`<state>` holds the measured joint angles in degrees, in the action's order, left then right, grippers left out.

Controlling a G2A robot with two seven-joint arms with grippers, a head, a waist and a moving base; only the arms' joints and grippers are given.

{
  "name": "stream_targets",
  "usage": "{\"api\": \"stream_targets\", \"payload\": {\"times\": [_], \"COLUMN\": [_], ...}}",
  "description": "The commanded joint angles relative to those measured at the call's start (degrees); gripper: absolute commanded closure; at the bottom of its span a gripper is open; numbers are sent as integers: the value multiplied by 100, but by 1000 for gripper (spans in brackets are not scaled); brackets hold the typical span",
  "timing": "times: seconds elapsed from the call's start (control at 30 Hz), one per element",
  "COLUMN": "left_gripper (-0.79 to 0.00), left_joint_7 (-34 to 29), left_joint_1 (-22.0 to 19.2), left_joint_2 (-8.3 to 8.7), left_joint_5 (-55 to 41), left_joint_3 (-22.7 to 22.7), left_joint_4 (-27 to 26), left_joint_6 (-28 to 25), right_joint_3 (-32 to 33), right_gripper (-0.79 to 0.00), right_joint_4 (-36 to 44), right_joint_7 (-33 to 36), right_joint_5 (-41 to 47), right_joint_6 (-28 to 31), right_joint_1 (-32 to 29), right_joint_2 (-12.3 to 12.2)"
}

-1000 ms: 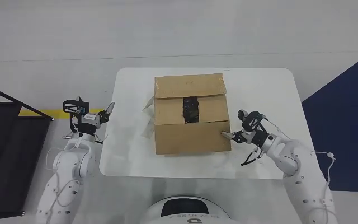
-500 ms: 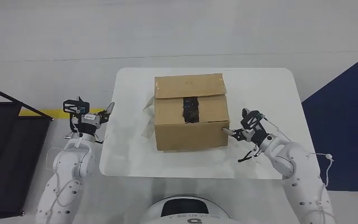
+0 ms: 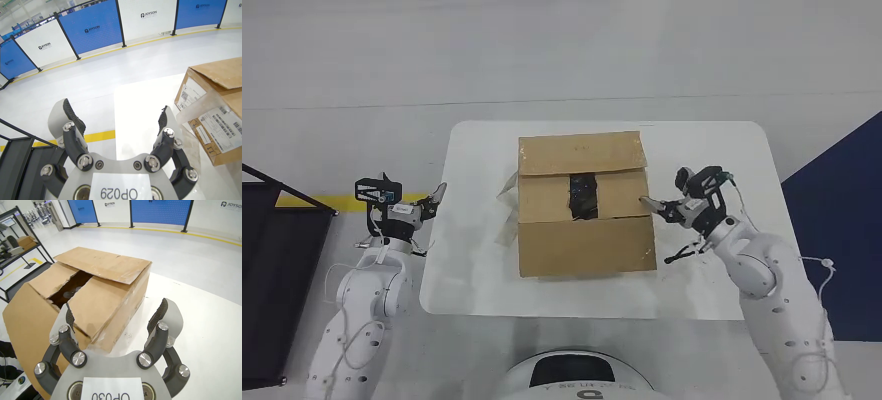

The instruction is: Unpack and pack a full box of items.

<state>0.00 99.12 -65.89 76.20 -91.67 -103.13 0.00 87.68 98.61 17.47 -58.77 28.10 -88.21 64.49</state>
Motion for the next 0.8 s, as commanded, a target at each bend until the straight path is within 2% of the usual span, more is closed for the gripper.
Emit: {"api": "stream_targets", "payload": {"times": [0.0, 0.07, 0.2, 0.4, 0.47, 0.5, 0.53, 0.57, 0.77], "left_gripper": [-785, -785, -785, -785, -785, -785, -785, -785, -785], "left_joint_7": [0, 0, 0, 0, 0, 0, 0, 0, 0], "left_joint_1": [0, 0, 0, 0, 0, 0, 0, 0, 0], "left_joint_2": [0, 0, 0, 0, 0, 0, 0, 0, 0], "left_joint_5": [0, 0, 0, 0, 0, 0, 0, 0, 0], "left_joint_3": [0, 0, 0, 0, 0, 0, 0, 0, 0], "left_joint_4": [0, 0, 0, 0, 0, 0, 0, 0, 0], "left_joint_6": [0, 0, 0, 0, 0, 0, 0, 0, 0], "right_joint_3": [-208, -435, -766, -905, -929, -949, -983, -1011, -1068], "right_gripper": [-785, -785, -785, -785, -727, -723, -736, -782, -785], "right_joint_4": [-125, -292, -548, -743, -753, -749, -738, -729, -668], "right_joint_7": [101, 156, 314, 324, 330, 335, 338, 343, 423], "right_joint_5": [-156, -454, -898, -782, -785, -836, -852, -867, -726], "right_joint_6": [-305, -751, -1184, -1755, -2023, -2193, -2327, -2455, -2396], "right_joint_1": [208, 448, 713, 995, 1048, 1074, 1093, 1113, 1119], "right_joint_2": [25, 60, 103, 168, 189, 200, 213, 226, 245]}}
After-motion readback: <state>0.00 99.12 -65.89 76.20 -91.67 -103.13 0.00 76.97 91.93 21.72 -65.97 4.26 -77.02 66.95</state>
